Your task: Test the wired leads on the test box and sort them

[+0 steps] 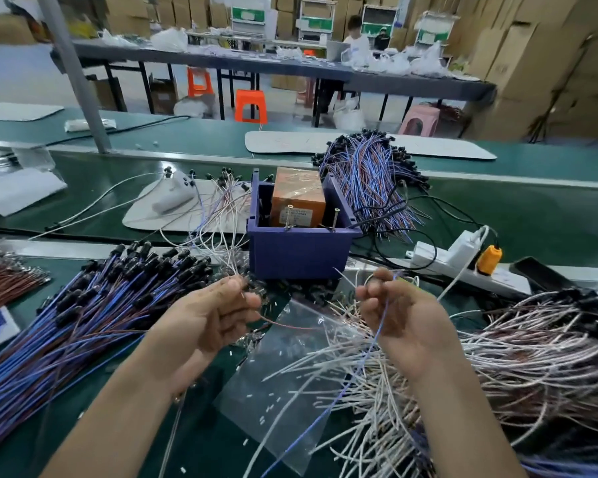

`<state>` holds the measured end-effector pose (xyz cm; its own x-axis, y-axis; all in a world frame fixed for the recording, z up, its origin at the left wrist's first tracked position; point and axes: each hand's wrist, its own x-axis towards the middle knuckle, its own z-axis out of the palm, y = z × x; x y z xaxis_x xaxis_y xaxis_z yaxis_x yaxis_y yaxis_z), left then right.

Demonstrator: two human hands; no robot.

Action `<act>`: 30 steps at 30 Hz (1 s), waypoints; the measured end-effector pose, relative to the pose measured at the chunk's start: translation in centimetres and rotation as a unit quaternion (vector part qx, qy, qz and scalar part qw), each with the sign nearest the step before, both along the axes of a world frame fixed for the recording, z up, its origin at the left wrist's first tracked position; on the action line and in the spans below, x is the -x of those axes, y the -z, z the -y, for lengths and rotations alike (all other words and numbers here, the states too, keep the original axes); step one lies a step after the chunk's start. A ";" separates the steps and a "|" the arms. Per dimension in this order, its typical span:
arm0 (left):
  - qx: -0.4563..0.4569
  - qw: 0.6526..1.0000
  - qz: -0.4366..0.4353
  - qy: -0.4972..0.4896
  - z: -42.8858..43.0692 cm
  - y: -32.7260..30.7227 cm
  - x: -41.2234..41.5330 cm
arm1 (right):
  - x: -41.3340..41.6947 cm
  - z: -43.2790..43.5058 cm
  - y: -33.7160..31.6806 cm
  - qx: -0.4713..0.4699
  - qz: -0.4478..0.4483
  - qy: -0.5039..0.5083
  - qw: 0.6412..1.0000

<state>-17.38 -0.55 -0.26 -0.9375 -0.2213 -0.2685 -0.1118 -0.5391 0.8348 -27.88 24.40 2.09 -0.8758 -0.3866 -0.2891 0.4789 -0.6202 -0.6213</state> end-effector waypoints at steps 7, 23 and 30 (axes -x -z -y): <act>0.028 0.998 0.008 -0.048 1.0 0.6 0.5 | 0.9 -1.6 0.0 0.118 -0.017 0.016 0.993; 0.241 0.943 -0.010 0.227 -9.9 -3.5 -2.1 | -0.3 0.1 -2.0 0.172 -0.065 0.135 0.974; 0.180 0.983 0.028 0.022 -10.0 -2.1 -0.2 | -0.9 -1.1 -2.1 0.193 -0.024 0.089 0.977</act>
<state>-17.21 9.49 1.84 -0.9340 -0.2716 -0.2323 -0.1804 -0.2028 0.9625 -26.99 25.46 4.19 -0.9483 -0.2983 -0.1085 0.3173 -0.8839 -0.3436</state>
